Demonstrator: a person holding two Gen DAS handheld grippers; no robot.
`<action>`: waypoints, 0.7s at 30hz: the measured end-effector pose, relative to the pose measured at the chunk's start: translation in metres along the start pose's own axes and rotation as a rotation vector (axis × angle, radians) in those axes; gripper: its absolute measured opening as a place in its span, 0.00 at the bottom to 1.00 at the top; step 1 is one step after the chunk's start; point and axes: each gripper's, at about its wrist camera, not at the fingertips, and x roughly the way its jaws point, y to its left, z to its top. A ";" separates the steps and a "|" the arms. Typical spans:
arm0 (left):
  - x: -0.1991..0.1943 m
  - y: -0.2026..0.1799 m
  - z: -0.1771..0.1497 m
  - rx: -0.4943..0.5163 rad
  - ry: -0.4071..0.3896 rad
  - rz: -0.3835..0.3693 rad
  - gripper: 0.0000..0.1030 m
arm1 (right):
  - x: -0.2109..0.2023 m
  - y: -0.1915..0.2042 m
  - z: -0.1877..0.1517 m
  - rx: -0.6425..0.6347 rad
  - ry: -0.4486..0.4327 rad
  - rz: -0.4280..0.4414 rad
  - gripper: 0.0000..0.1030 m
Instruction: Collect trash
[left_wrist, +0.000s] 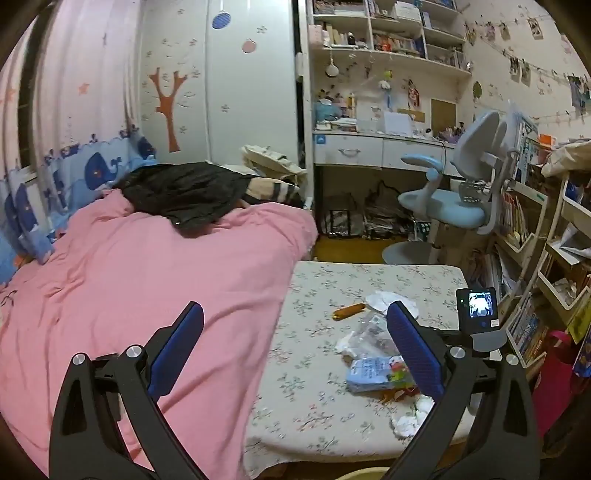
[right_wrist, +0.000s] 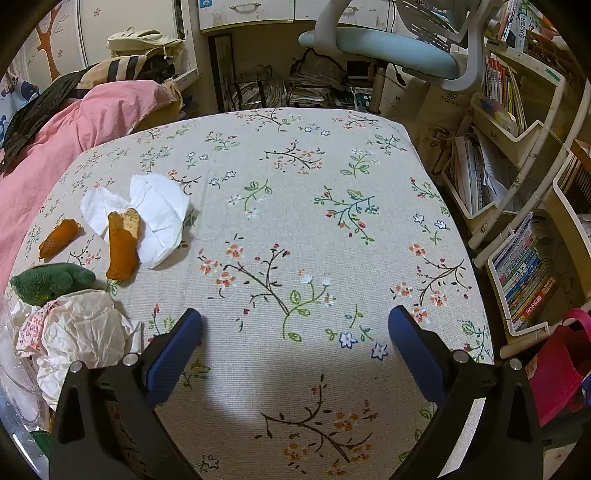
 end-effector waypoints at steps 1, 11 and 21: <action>0.004 0.000 0.000 -0.002 0.001 -0.011 0.93 | 0.000 0.000 0.000 0.000 0.000 0.000 0.94; 0.058 -0.038 0.008 0.024 0.005 -0.052 0.93 | 0.000 -0.001 0.000 0.000 0.000 0.000 0.94; 0.091 -0.045 -0.002 0.003 0.045 -0.073 0.93 | 0.000 -0.001 0.000 0.000 0.000 0.000 0.94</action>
